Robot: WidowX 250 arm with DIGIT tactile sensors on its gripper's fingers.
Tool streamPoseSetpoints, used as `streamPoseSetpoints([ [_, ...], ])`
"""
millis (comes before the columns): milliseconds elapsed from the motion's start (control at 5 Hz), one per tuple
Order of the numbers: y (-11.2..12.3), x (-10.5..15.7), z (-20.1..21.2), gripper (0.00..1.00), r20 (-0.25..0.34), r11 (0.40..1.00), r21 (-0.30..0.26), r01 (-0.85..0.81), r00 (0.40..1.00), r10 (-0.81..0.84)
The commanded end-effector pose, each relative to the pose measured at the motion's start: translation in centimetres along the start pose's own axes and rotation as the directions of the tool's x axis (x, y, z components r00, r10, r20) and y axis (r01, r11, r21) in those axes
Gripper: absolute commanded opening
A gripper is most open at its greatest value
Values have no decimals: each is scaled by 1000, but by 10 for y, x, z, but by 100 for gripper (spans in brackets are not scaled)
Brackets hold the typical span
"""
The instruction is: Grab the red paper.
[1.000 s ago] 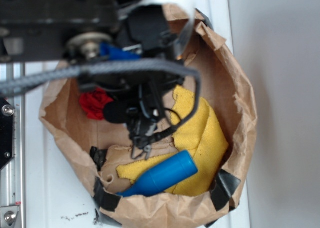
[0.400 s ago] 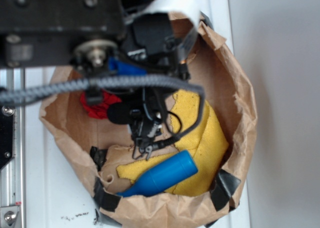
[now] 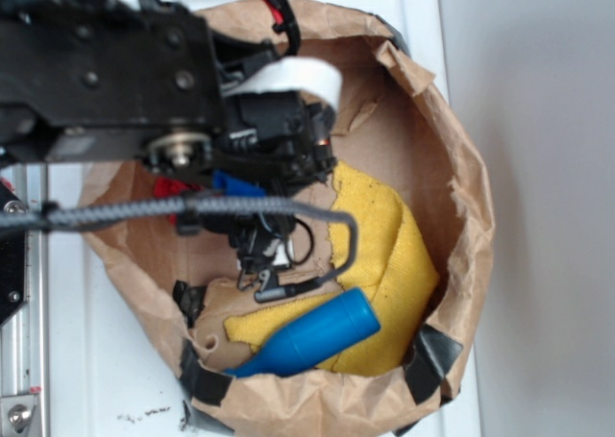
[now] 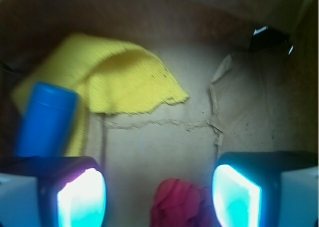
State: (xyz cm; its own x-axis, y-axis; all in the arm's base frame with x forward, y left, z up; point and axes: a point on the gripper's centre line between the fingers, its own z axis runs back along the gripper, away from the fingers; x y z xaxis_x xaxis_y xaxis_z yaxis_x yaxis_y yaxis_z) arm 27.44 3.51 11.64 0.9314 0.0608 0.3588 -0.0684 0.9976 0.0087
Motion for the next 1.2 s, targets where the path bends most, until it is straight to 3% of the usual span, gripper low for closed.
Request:
streamPoseSetpoints([
  [0, 6, -4, -18, 100, 41, 993, 89, 81, 996, -85],
  [200, 17, -8, -28, 100, 20, 985, 126, 116, 993, -119],
  [800, 32, -14, 1, 100, -161, 982, 63, 180, 973, -168],
  [1000, 30, -20, -4, 100, -164, 978, 74, 193, 970, -179],
])
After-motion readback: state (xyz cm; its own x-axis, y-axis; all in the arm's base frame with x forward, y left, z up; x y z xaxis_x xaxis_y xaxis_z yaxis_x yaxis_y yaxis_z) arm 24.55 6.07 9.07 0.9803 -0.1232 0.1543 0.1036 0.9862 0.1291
